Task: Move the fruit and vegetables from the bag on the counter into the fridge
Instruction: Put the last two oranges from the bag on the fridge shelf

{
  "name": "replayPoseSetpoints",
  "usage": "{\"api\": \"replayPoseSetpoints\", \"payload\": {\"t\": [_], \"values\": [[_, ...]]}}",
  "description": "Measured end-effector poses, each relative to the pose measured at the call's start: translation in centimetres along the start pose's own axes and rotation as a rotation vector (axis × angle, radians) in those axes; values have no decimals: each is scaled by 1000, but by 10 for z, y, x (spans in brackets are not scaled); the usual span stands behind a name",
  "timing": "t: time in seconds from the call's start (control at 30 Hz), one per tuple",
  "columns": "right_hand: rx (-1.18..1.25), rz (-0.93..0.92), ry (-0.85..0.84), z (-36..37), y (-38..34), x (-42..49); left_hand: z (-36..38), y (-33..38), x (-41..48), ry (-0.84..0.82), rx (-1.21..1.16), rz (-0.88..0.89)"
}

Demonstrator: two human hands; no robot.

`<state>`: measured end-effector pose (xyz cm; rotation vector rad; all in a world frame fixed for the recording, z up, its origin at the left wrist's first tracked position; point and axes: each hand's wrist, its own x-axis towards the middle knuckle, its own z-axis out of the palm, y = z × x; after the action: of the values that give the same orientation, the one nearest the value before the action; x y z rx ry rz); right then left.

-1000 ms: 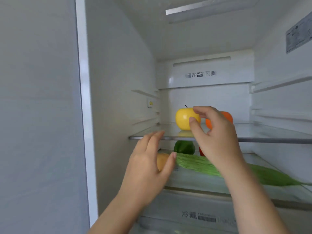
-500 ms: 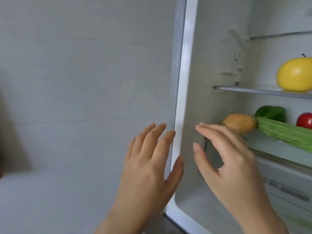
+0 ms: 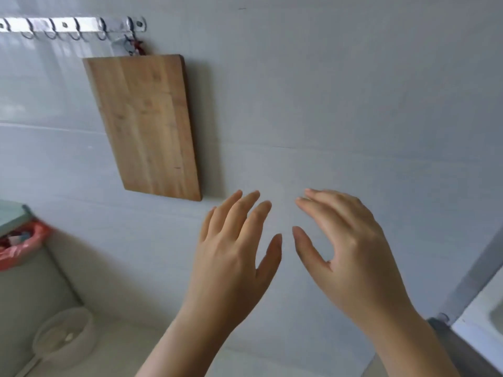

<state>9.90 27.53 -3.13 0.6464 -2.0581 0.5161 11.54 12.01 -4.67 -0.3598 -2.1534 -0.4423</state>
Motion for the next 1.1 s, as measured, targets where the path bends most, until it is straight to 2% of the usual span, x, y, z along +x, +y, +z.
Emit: {"api": "replayPoseSetpoints", "payload": {"t": [0.27,0.57,0.87,1.1], "values": [[234,-151,-140,113,-131,24,-91,-132,-62,3,277,-217],[583,-363,-340,225,-278,32,-185,-238,-147,32,565,-512],[838,-476,-430,333,-397,64,-247,-337,-169,57,833,-672],[1012,-644,-450,388,-503,96,-308,-401,-191,176,1013,-839]]}}
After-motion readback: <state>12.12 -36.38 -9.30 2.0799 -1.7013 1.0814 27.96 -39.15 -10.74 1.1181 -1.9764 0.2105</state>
